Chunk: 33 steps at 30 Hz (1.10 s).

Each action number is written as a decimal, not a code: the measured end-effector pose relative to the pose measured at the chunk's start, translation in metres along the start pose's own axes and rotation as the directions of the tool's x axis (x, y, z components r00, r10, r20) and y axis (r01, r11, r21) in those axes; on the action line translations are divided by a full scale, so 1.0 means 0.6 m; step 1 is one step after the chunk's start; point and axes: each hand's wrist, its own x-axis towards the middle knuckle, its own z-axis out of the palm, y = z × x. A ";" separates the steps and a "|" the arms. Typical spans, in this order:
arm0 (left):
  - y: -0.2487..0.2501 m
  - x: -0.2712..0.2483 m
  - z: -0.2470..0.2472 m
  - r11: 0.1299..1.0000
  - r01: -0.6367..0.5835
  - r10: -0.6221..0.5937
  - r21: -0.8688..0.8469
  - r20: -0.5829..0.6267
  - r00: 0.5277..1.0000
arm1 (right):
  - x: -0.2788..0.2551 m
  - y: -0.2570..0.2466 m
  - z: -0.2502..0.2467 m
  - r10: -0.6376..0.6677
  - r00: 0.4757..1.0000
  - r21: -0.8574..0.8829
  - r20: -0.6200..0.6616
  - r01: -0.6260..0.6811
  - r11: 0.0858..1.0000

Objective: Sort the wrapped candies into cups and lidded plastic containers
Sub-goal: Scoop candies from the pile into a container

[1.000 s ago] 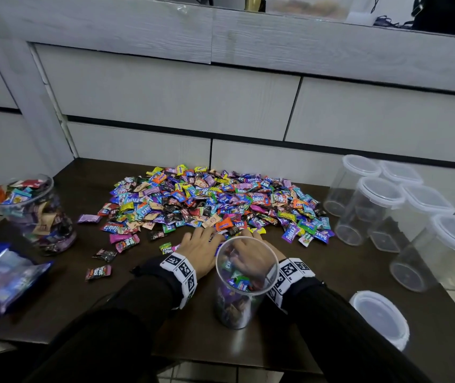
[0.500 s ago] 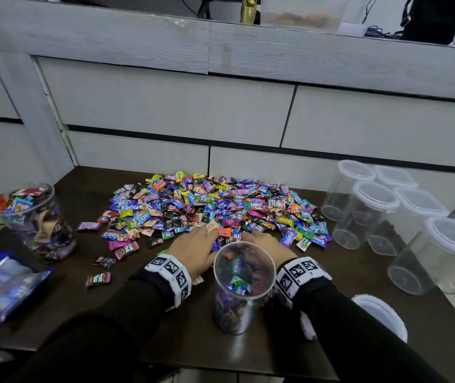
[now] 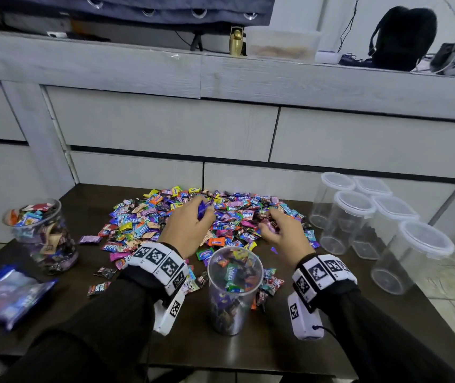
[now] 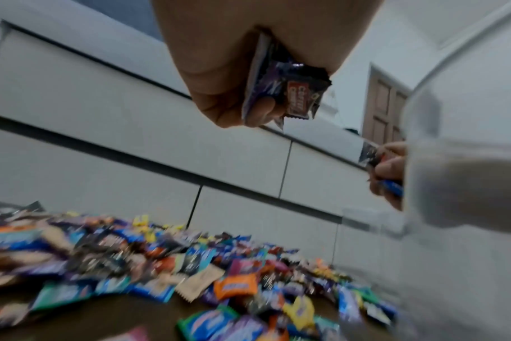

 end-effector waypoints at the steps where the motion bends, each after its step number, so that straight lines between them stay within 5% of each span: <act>1: 0.014 -0.001 -0.010 1.000 -0.018 0.017 -0.024 -0.025 1.000 | -0.001 -0.005 -0.005 -0.009 1.000 0.005 -0.027 0.009 1.000; 4: 0.056 -0.014 -0.035 0.996 -0.091 0.091 -0.022 -0.014 0.996 | -0.004 -0.016 -0.011 -0.009 0.999 0.010 -0.053 0.009 1.000; 11: 0.107 -0.065 -0.032 0.911 -0.372 0.329 0.180 0.230 0.916 | -0.016 -0.039 -0.001 -0.064 0.997 0.024 -0.048 0.065 0.998; 18: 0.110 -0.074 -0.008 0.751 -0.525 0.370 0.399 0.404 0.837 | -0.019 -0.057 -0.002 -0.054 0.998 0.035 -0.030 0.055 0.998; 33: 0.129 -0.058 -0.006 0.598 -0.634 0.377 0.490 0.527 0.762 | -0.027 -0.064 -0.020 -0.011 1.000 0.002 -0.010 0.011 1.000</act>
